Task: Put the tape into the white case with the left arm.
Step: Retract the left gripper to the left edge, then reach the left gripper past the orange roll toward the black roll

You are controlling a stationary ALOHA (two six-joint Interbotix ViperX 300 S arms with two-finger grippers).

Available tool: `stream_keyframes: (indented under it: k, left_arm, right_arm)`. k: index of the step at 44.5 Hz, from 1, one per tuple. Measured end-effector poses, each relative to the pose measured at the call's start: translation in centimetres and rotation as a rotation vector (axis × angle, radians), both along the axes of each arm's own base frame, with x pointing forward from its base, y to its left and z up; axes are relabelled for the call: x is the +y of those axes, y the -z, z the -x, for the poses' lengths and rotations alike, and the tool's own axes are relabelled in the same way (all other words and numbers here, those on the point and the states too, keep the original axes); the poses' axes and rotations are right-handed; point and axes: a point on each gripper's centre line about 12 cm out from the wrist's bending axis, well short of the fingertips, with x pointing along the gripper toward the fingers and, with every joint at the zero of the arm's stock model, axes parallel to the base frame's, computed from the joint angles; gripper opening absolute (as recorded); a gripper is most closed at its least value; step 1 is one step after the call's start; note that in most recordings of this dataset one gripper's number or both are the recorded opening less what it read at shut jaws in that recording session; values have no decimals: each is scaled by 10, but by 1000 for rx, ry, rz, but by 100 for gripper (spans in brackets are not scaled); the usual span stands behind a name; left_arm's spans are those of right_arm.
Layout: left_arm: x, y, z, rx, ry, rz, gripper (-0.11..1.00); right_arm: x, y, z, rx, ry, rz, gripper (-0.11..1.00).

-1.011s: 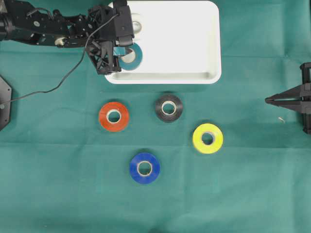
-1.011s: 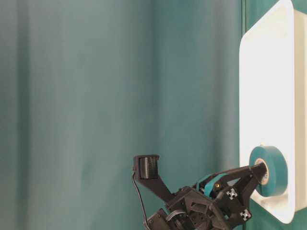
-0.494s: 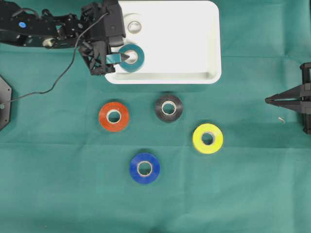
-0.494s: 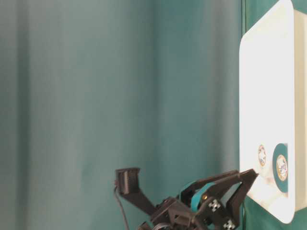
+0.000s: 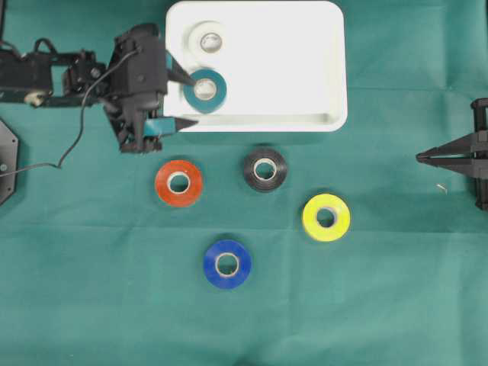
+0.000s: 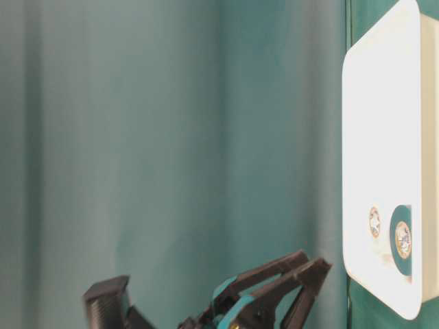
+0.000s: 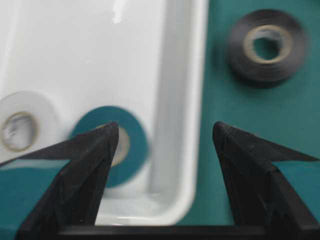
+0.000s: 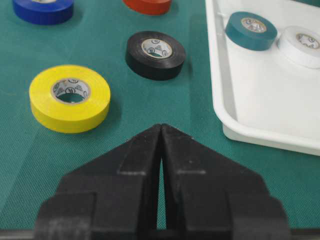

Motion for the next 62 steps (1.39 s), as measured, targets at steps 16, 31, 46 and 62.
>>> stream_keyframes:
  k: [16, 31, 46, 62]
  left_arm:
    - [-34, -6, 40, -48, 30, 81, 74]
    - [-39, -3, 86, -133, 40, 70, 73]
    - [-46, -3, 116, -232, 94, 17, 72]
    - [-54, 6, 111, -189, 133, 26, 72]
  right_arm:
    - [0, -1, 0, -3, 0, 0, -9]
    - [0, -1, 0, -3, 0, 0, -9]
    - [0, -1, 0, -3, 0, 0, -9]
    - [0, 0, 0, 0, 0, 0, -9]
